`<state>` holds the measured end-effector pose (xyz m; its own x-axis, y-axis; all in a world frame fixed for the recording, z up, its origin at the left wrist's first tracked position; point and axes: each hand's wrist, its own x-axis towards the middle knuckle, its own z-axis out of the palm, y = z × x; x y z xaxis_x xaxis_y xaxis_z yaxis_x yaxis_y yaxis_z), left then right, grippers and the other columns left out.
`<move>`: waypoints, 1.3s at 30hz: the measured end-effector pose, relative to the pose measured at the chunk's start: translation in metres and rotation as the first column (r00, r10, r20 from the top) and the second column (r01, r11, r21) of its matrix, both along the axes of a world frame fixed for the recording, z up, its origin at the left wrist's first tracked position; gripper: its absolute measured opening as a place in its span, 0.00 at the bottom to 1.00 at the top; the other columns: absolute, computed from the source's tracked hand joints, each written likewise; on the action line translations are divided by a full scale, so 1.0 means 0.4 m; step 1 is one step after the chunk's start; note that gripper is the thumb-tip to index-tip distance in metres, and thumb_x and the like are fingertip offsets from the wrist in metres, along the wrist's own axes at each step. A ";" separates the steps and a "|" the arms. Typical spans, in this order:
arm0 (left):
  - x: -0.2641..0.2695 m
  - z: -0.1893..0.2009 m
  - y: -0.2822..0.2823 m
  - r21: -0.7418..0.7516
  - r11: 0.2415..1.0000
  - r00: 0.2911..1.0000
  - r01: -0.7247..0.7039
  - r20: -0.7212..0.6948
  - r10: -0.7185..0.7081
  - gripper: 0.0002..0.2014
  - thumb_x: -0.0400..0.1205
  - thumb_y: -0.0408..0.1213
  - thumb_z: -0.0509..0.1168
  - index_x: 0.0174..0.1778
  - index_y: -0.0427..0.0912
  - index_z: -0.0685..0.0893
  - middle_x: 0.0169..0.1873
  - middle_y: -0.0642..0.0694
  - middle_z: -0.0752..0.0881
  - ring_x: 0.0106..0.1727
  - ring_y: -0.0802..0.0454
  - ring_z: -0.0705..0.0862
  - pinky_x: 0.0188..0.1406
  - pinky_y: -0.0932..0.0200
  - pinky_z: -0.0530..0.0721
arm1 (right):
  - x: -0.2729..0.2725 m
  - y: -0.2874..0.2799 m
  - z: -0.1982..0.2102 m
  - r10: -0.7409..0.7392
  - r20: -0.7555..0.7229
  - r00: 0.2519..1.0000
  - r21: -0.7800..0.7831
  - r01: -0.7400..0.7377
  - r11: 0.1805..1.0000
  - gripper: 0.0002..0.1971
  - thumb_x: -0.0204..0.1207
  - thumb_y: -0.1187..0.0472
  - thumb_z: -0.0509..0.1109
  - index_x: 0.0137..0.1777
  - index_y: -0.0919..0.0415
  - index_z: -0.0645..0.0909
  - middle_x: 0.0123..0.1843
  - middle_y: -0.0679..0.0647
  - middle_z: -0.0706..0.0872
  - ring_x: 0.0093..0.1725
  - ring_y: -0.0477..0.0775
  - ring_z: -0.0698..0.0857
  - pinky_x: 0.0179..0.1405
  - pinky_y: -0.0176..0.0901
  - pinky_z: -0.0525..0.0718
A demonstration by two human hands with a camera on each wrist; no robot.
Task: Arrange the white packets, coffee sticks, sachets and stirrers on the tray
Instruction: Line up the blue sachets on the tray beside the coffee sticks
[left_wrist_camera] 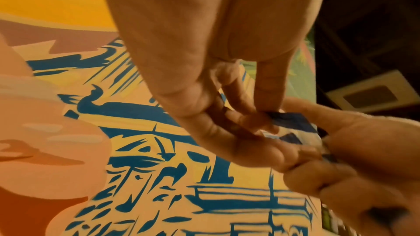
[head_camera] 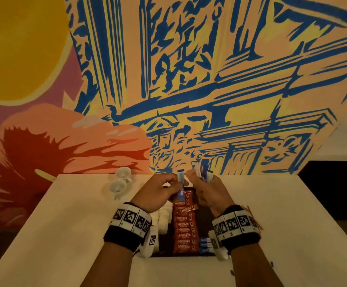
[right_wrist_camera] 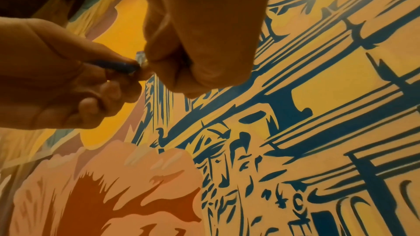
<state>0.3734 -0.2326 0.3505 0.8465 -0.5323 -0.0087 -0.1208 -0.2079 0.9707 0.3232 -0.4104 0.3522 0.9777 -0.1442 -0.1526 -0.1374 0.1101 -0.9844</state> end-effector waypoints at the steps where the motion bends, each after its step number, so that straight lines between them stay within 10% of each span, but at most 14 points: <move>1: -0.003 -0.010 -0.007 0.050 0.998 0.999 0.045 0.007 -0.045 0.11 0.87 0.37 0.66 0.50 0.29 0.86 0.45 0.30 0.85 0.40 0.41 0.86 0.47 0.42 0.90 | -0.012 -0.003 0.004 0.005 0.011 1.000 -0.001 -0.005 1.000 0.04 0.81 0.55 0.75 0.48 0.55 0.88 0.22 0.44 0.79 0.18 0.39 0.74 0.16 0.30 0.70; 4: -0.009 -0.043 -0.033 0.147 0.979 0.990 0.144 -0.027 -0.141 0.20 0.82 0.47 0.67 0.48 0.28 0.83 0.46 0.28 0.86 0.48 0.36 0.88 0.52 0.37 0.89 | -0.035 -0.026 -0.009 -0.029 0.001 1.000 -0.063 0.029 0.998 0.03 0.82 0.66 0.74 0.47 0.65 0.84 0.18 0.44 0.78 0.15 0.38 0.74 0.15 0.27 0.69; 13: -0.003 -0.092 -0.091 0.084 0.996 0.998 0.039 -0.047 -0.035 0.08 0.82 0.30 0.73 0.56 0.40 0.89 0.40 0.35 0.91 0.36 0.54 0.89 0.37 0.62 0.85 | -0.050 -0.179 -0.124 -0.194 -0.236 0.952 -0.078 0.181 0.980 0.09 0.76 0.55 0.81 0.40 0.57 0.86 0.24 0.50 0.67 0.19 0.46 0.61 0.18 0.38 0.59; 17: -0.001 -0.120 -0.139 0.235 0.972 1.000 0.005 -0.023 0.001 0.12 0.73 0.37 0.81 0.51 0.52 0.92 0.42 0.51 0.92 0.45 0.56 0.89 0.52 0.57 0.88 | -0.043 -0.223 -0.157 -0.238 -0.317 0.918 -0.092 0.220 0.971 0.12 0.75 0.52 0.82 0.43 0.58 0.84 0.24 0.48 0.69 0.19 0.45 0.63 0.16 0.38 0.61; 23: 0.011 -0.145 -0.238 0.468 0.883 0.995 -0.018 0.092 -0.028 0.10 0.78 0.41 0.77 0.55 0.55 0.90 0.43 0.62 0.88 0.43 0.69 0.85 0.42 0.74 0.80 | -0.027 -0.295 -0.210 -0.253 -0.392 0.884 -0.137 0.216 0.967 0.20 0.74 0.43 0.81 0.45 0.61 0.86 0.25 0.48 0.74 0.22 0.46 0.68 0.22 0.40 0.68; 31: 0.050 -0.322 -0.294 0.713 0.700 0.992 -0.051 0.115 -0.045 0.10 0.77 0.46 0.76 0.54 0.57 0.90 0.51 0.59 0.85 0.54 0.57 0.84 0.55 0.59 0.82 | -0.021 -0.414 -0.314 -0.169 -0.546 0.821 -0.054 0.167 0.984 0.30 0.80 0.26 0.61 0.43 0.56 0.80 0.27 0.49 0.73 0.22 0.47 0.67 0.21 0.39 0.64; 39: 0.012 -0.525 -0.378 0.851 0.520 0.982 0.071 0.034 -0.188 0.09 0.82 0.45 0.70 0.58 0.54 0.89 0.57 0.53 0.86 0.57 0.53 0.84 0.58 0.57 0.83 | -0.027 -0.495 -0.368 -0.146 -0.575 0.805 -0.030 0.157 0.987 0.20 0.85 0.49 0.68 0.31 0.52 0.76 0.26 0.51 0.70 0.22 0.48 0.65 0.22 0.40 0.61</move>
<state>0.3782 -0.3839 0.1405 0.7948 -0.4290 -0.4292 -0.3059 -0.8941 0.3272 0.3124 -0.6086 0.2051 0.6770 -0.2747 -0.6828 -0.6565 0.1941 -0.7289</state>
